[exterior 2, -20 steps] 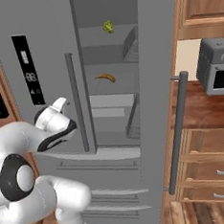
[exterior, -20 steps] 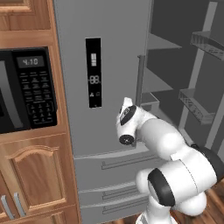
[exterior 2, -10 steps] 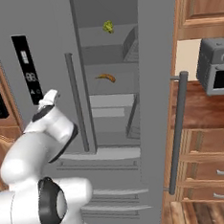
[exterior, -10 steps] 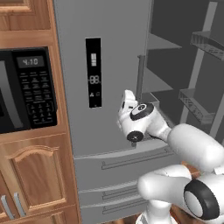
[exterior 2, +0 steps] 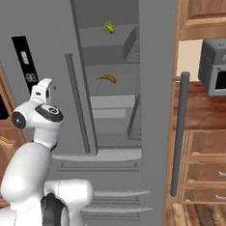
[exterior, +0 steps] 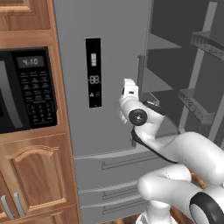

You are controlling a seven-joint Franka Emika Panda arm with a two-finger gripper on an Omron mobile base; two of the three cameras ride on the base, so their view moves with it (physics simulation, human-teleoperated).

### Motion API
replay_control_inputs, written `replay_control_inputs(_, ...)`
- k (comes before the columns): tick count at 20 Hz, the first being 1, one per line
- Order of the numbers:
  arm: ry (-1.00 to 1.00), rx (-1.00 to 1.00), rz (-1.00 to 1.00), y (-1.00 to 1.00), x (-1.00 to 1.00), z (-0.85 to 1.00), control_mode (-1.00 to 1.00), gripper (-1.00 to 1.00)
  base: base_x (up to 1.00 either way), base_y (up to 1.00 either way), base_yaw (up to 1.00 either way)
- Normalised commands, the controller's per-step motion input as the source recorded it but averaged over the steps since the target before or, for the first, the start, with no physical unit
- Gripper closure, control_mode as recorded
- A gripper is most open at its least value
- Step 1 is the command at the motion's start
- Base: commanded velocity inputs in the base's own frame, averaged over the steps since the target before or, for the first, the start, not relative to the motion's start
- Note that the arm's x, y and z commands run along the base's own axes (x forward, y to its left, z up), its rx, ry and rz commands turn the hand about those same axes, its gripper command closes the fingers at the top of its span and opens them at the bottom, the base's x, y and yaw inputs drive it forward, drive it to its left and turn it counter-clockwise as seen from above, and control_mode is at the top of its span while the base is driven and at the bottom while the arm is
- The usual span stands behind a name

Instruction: Place the banana in the correct fridge rack based on whether it is a fruit or vegetable. Finally, close the fridge door.

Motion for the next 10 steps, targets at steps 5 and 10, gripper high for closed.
replay_control_inputs(5, 0.23, 0.1, -0.28, -0.08, -0.21, 0.84, -1.0, -1.0, 0.0, 0.0, 0.0)
replay_control_inputs(10, 0.08, 0.1, -0.11, -0.28, -0.54, 0.48, -1.0, -1.0, 0.0, 0.0, 0.0)
